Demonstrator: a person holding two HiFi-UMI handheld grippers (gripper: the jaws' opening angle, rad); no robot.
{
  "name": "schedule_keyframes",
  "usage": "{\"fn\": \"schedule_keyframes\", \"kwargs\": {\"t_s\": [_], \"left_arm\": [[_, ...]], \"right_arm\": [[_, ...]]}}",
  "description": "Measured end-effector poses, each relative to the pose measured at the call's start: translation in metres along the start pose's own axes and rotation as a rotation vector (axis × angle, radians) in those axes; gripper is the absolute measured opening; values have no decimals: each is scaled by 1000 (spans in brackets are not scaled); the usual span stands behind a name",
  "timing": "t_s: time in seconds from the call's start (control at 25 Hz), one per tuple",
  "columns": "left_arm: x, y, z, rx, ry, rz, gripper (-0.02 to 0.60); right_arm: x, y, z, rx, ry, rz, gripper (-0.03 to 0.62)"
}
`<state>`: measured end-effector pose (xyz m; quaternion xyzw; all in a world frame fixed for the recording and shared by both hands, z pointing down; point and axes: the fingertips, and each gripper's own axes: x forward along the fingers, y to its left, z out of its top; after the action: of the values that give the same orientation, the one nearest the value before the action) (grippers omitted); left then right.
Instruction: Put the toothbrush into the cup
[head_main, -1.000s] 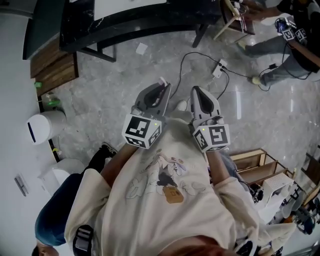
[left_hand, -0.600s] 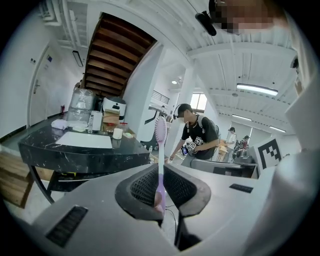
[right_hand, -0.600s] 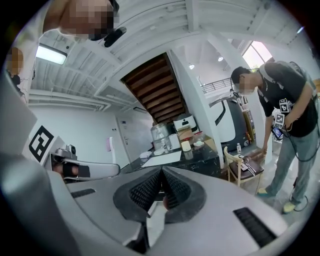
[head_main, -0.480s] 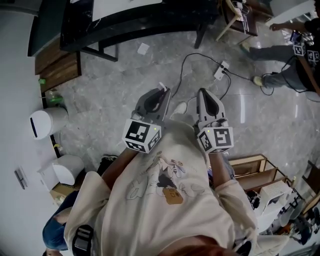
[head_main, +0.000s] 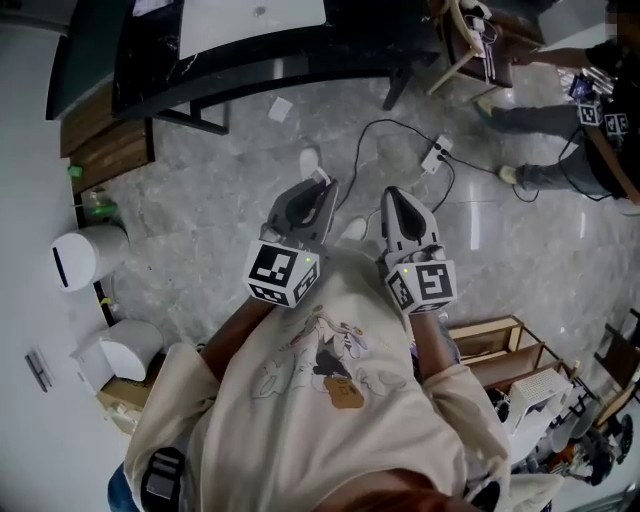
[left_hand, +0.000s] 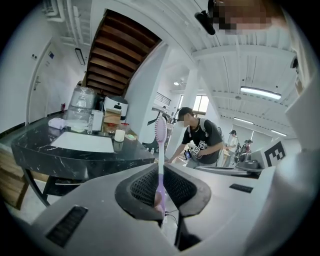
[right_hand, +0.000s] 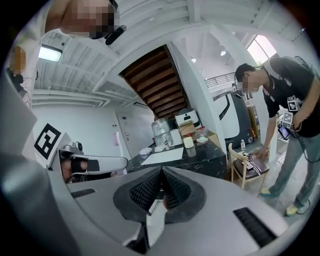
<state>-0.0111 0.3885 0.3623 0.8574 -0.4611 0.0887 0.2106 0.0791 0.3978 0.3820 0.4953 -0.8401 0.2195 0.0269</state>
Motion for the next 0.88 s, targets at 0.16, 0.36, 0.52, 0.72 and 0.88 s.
{"fn": "schedule_keyframes", "kwargs": {"t_s": [0.16,0.36,0.52,0.72,0.88], "left_arm": [[30,47,31,-26,-16,-7,38],[63,116,87,-41,-60,-13,38],[84,164,119,-47,-64,-43,38],[109,217,144,-40,-52,-97,38],[124,252,164,-55,-61,-109,38]], "right_arm": [[54,3,20,-14,22,5,18],[136,10,60,-63,24,11,18],[198,14,86,-87,28,-7,18],[263,15,103,-77,33,-58,18],[294,12,112,-64,39,-95,18]]}}
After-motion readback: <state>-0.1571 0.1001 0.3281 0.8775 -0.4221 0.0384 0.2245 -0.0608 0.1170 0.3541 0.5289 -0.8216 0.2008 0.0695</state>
